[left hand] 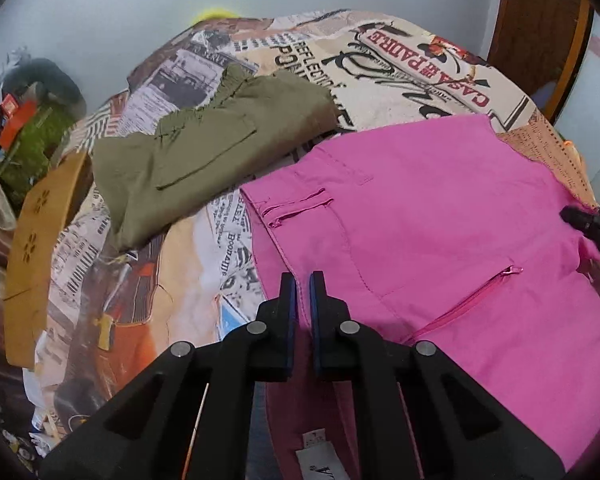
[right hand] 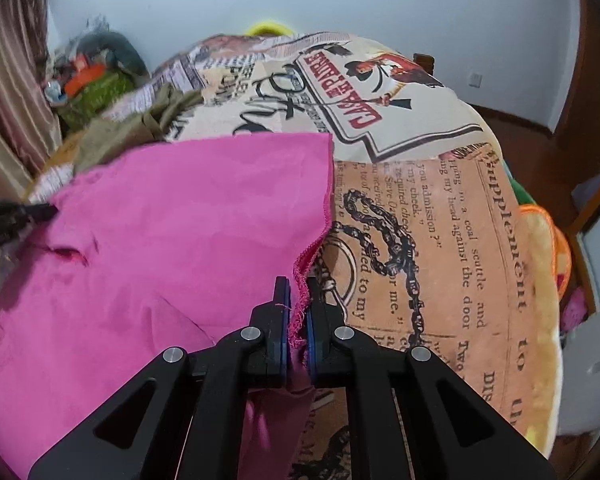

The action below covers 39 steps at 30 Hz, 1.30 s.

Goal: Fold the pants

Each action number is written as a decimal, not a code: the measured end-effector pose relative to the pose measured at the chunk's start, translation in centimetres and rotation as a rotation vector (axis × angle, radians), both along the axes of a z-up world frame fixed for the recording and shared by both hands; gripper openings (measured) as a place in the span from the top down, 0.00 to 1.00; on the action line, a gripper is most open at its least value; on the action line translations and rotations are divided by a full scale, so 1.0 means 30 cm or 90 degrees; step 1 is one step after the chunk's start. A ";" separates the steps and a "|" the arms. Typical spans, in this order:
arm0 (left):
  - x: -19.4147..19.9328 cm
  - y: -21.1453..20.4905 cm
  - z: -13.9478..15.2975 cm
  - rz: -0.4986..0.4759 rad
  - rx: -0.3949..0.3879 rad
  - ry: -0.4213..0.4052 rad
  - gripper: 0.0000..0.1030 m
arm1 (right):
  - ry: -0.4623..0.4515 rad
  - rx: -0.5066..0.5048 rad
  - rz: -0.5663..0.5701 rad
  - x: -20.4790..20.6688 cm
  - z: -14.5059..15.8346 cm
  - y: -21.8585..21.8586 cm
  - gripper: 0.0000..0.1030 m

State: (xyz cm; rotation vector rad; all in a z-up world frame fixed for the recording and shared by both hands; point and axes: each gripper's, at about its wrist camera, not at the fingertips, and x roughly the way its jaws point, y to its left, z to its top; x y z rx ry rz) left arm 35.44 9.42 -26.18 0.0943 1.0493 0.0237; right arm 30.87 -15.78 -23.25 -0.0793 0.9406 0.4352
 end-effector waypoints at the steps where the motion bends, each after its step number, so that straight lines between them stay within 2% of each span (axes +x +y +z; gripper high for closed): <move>1: 0.003 0.008 -0.011 0.004 -0.006 0.008 0.92 | 0.014 -0.010 0.006 0.007 -0.023 0.008 0.95; 3: 0.003 0.017 -0.032 0.010 -0.011 0.019 0.92 | 0.016 -0.015 0.007 0.009 -0.042 0.010 0.95; 7: -0.003 0.009 -0.029 0.002 -0.001 0.014 0.92 | 0.016 0.010 -0.006 0.007 -0.017 -0.010 0.95; 11: 0.006 0.042 -0.023 0.006 -0.044 0.034 0.89 | 0.046 0.017 -0.002 0.024 -0.042 -0.014 0.94; 14: -0.009 0.087 0.015 0.017 -0.080 0.028 0.84 | 0.067 0.036 -0.005 0.029 -0.025 -0.037 0.86; 16: -0.016 0.121 0.048 0.037 -0.080 0.011 0.74 | 0.078 0.041 -0.007 0.028 -0.013 -0.054 0.75; 19: -0.006 0.165 0.090 0.055 -0.073 -0.011 0.59 | 0.060 0.048 -0.023 0.025 0.027 -0.082 0.64; 25: 0.080 0.226 0.151 0.075 -0.085 -0.036 0.53 | 0.011 0.043 -0.030 0.078 0.122 -0.077 0.59; 29: 0.108 0.221 0.148 0.078 -0.088 -0.041 0.50 | -0.006 0.042 -0.032 0.117 0.151 -0.056 0.57; 32: 0.084 0.195 0.135 0.061 -0.095 -0.036 0.49 | -0.010 0.050 -0.031 0.111 0.162 -0.050 0.57; 35: 0.040 0.147 0.114 0.033 -0.082 -0.024 0.44 | -0.008 0.057 -0.008 0.077 0.167 -0.043 0.56; 37: 0.012 0.120 0.104 0.018 -0.080 -0.015 0.44 | -0.004 0.051 0.004 0.057 0.164 -0.036 0.47; 39: -0.021 0.096 0.101 0.004 -0.089 -0.009 0.44 | -0.008 0.044 0.013 0.027 0.162 -0.030 0.46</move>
